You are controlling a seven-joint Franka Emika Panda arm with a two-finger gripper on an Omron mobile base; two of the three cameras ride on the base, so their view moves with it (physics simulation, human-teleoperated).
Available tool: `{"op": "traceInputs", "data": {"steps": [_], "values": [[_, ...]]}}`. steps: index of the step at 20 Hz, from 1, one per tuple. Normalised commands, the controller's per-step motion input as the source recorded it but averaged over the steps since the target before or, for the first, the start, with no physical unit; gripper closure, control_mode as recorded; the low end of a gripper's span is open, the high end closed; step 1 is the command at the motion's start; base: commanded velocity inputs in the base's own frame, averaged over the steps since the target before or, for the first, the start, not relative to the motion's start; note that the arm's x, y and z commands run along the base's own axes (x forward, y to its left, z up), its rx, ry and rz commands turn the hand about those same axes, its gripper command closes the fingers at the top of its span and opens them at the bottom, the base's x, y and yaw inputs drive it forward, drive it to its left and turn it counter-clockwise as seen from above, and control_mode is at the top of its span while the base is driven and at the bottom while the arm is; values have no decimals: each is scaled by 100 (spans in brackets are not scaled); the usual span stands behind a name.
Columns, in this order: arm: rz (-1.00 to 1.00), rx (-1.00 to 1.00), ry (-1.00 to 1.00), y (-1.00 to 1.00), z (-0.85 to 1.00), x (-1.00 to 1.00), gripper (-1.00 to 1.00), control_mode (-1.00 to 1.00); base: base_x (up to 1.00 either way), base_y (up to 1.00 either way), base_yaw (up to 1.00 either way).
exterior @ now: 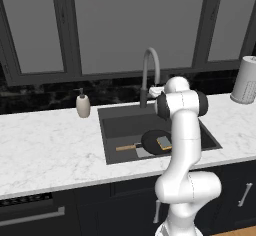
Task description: Pick the pan and sponge and place them into the sink. Then turn on the water.
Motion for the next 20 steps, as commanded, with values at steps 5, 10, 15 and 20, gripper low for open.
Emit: {"op": "traceInputs", "data": {"steps": [5, 10, 15, 20], "values": [[0, 2, 0, -86, 0, 0, -100, -100, 0, 0, 0], [0, 4, 0, -99, 0, 0, -100, -100, 0, 0, 0], [0, 3, 0, -99, 0, 0, -100, -100, 0, 0, 0], [0, 3, 0, -93, 0, 0, -100, -100, 0, 0, 0]]}}
